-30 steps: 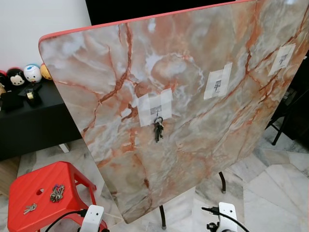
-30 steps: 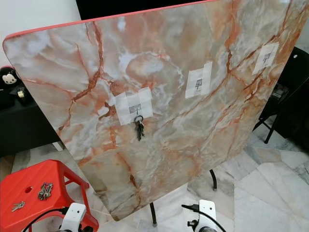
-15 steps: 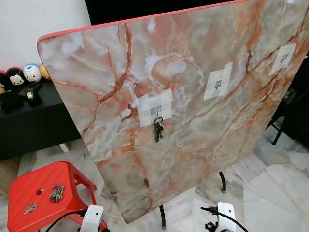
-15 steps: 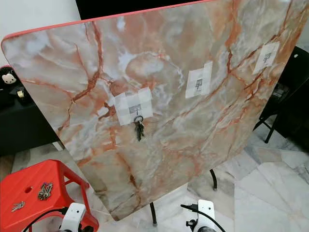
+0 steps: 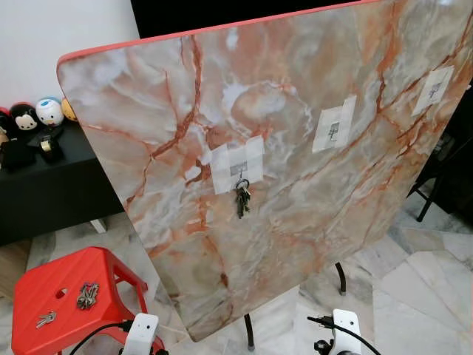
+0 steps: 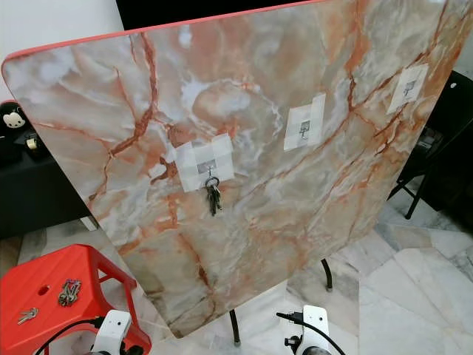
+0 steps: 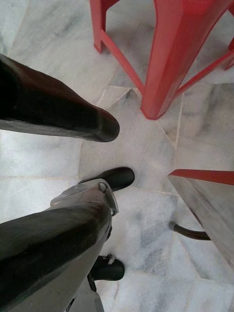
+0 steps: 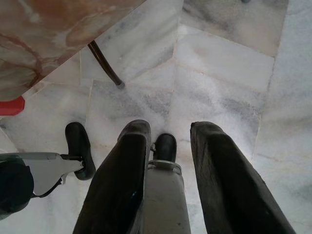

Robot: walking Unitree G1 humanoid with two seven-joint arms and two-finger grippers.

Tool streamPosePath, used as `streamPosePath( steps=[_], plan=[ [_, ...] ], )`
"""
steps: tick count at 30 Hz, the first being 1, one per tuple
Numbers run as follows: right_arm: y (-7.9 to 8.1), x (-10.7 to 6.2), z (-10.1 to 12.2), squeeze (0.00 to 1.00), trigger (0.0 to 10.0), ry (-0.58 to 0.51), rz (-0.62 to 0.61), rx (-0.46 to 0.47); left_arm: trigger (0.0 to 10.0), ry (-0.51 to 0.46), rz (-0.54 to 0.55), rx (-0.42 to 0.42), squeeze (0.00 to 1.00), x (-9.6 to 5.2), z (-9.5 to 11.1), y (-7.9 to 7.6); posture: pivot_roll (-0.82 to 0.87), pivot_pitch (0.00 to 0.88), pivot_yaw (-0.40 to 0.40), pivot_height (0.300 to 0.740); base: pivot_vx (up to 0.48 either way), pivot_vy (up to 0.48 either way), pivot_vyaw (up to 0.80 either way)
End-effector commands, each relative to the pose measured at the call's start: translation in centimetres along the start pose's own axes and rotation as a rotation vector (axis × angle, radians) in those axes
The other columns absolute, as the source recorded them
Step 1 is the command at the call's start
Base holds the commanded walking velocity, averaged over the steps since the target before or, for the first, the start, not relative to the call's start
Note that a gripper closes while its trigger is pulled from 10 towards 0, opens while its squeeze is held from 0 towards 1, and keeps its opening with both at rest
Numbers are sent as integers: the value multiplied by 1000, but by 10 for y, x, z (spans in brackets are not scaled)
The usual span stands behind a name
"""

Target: Hang keys on a hook

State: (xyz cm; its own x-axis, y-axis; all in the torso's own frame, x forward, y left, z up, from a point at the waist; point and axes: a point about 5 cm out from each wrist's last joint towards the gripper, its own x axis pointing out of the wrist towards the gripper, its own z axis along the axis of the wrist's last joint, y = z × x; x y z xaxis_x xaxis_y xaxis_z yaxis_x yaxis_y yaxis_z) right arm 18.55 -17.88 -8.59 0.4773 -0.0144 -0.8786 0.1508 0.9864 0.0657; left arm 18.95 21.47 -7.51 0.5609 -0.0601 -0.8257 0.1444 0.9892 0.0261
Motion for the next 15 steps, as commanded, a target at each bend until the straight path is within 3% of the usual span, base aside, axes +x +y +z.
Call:
streamPosePath(
  steps=[1, 15],
  plan=[
    [2, 0, 3, 0, 10000, -9, 8, 16, 10000, 15, 0, 0, 0, 0, -2, 0, 41, 0, 13, 740, 0, 0, 0],
    [2, 0, 3, 0, 10000, -4, 4, 25, 10000, 12, -8, 24, 0, 0, 0, 0, 41, 0, 11, 740, 0, 0, 0]
  ],
)
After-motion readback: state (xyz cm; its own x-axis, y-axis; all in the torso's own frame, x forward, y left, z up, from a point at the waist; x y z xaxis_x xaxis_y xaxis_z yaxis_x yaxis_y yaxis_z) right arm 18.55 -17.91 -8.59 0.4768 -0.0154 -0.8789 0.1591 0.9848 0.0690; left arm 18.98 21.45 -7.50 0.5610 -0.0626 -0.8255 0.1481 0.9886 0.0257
